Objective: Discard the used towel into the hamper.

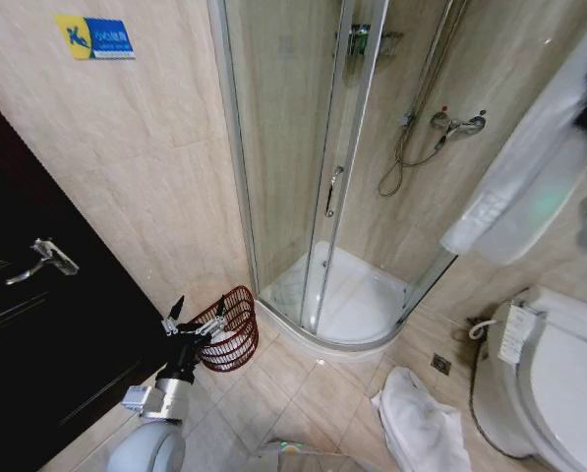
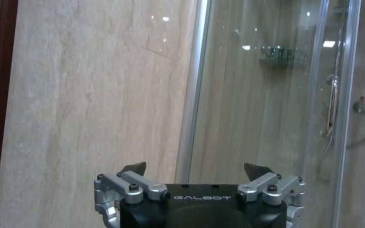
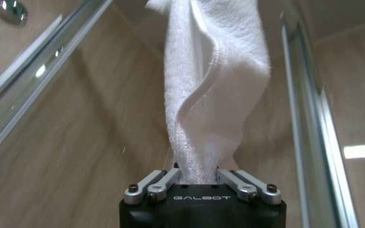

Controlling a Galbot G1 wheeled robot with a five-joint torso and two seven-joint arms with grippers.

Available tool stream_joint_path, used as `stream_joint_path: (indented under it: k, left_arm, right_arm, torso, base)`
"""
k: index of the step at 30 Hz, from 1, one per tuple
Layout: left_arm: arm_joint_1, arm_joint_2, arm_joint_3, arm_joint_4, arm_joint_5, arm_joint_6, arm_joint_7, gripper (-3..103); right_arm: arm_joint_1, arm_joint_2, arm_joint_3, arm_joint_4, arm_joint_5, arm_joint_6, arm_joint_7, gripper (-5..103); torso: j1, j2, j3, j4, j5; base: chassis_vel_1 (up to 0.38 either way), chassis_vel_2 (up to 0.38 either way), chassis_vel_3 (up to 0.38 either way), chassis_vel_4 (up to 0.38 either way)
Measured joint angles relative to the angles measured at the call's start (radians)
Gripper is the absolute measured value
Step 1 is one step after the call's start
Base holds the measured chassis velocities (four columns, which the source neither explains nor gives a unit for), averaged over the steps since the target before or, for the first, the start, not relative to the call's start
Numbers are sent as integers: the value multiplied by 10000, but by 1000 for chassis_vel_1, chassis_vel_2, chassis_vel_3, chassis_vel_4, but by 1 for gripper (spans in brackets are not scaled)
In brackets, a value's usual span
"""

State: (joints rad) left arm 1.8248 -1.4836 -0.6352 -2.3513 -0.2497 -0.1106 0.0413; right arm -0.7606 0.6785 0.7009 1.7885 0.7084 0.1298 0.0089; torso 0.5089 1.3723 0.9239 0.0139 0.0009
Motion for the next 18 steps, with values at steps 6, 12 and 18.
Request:
stream_joint_path:
  k: [6, 12, 18]
  left_arm:
    - [0, 0, 0, 0, -1, 0, 0, 100]
    - [1, 0, 0, 0, 0, 0, 0, 100]
    - [1, 0, 0, 0, 0, 0, 0, 100]
  right_arm:
    - [-854, 801, -294, 489, -636, 125, 156, 13]
    - [-1685, 1325, -371, 942, -977, 226, 171, 13]
    - [-2381, 1886, -444, 1310, -1311, 372, 161, 13]
  torso:
    - [0, 0, 1, 1, -8]
    - [0, 0, 0, 1, -7]
    - [0, 0, 0, 0, -9]
  base:
    - [0, 0, 0, 0]
    - [0, 0, 0, 0]
    - [0, 0, 0, 0]
